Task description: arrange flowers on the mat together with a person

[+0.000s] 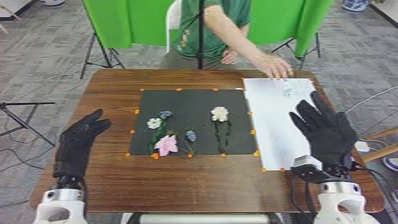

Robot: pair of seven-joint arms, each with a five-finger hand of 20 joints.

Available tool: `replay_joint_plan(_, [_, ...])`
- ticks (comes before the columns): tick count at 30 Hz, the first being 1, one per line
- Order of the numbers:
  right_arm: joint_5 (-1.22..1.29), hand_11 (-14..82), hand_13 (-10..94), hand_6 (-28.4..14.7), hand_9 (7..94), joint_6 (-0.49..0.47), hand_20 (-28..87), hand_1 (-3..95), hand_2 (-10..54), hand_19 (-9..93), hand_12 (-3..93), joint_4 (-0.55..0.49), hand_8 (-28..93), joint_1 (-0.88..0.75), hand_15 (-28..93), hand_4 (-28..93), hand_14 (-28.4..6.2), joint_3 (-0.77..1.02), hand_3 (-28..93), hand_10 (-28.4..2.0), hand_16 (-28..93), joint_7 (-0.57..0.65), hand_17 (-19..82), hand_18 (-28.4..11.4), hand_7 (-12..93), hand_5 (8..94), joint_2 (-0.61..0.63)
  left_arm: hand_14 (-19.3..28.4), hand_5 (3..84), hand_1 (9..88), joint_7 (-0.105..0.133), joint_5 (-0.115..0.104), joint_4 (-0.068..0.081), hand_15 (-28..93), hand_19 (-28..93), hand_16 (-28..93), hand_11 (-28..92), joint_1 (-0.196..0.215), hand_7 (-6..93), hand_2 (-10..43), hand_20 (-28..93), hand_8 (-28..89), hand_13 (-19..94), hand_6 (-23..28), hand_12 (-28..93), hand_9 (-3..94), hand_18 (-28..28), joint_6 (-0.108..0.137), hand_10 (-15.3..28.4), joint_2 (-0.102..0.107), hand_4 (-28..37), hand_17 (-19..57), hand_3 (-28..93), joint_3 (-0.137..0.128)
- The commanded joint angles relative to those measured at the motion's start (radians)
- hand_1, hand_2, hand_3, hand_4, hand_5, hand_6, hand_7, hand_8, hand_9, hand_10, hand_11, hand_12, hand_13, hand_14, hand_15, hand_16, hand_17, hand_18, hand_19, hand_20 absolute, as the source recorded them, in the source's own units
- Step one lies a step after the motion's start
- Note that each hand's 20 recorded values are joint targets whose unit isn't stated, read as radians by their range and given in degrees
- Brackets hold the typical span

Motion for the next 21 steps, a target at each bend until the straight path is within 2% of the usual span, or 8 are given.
replay_joint_plan(1, [-0.003,2.9,25,-1.0,35.6,-0.002,24,6.2,3.5,6,10.7,0.002,-8,-0.002,6,-18,-11.8,-0.002,73,-15.1,10,-0.014,13,-15.3,8,36.5,-0.006,16.6,48.4,26.8,0.002,0.0,0.009,14,2,3,19,0.005,11.1,-6.1,17,-6,39,3.9,14,49.6,10.7,-0.005,14.2,-0.002,-22.9,6.8,72,0.001])
replay_joint_plan(7, [0.001,2.7,26,-0.8,34.9,-0.006,23,6.6,3.2,6,10.7,0.01,-8,0.003,7,-18,-12.3,0.001,73,-14.9,10,-0.012,14,-15.7,8,33.5,-0.007,16.6,48.3,26.7,-0.004,0.002,0.005,14,2,3,19,0.008,11.0,-6.1,17,-6,39,3.9,14,49.5,10.9,-0.006,14.1,-0.004,-22.9,6.6,72,-0.005])
replay_joint_plan(12, [-0.003,3.1,27,-0.9,36.4,-0.014,23,6.5,3.3,6,10.8,0.014,-8,0.007,7,-18,-12.3,0.01,73,-15.0,10,-0.009,14,-15.7,8,35.1,-0.004,16.7,48.1,26.5,-0.01,0.002,0.005,14,2,4,19,0.008,11.0,-6.0,18,-6,39,3.8,14,49.4,11.6,-0.006,14.1,-0.005,-22.9,6.5,72,-0.002])
replay_joint_plan(21, [-0.005,3.3,27,-1.0,37.1,-0.023,23,6.5,3.3,6,11.0,0.019,-8,0.011,8,-18,-12.3,0.008,73,-15.1,10,-0.01,14,-15.8,8,34.4,-0.005,16.8,48.1,26.4,-0.003,0.0,0.003,14,2,4,19,0.012,11.0,-5.8,18,-6,39,3.8,14,49.2,11.6,-0.006,14.1,0.0,-23.0,6.5,72,-0.009])
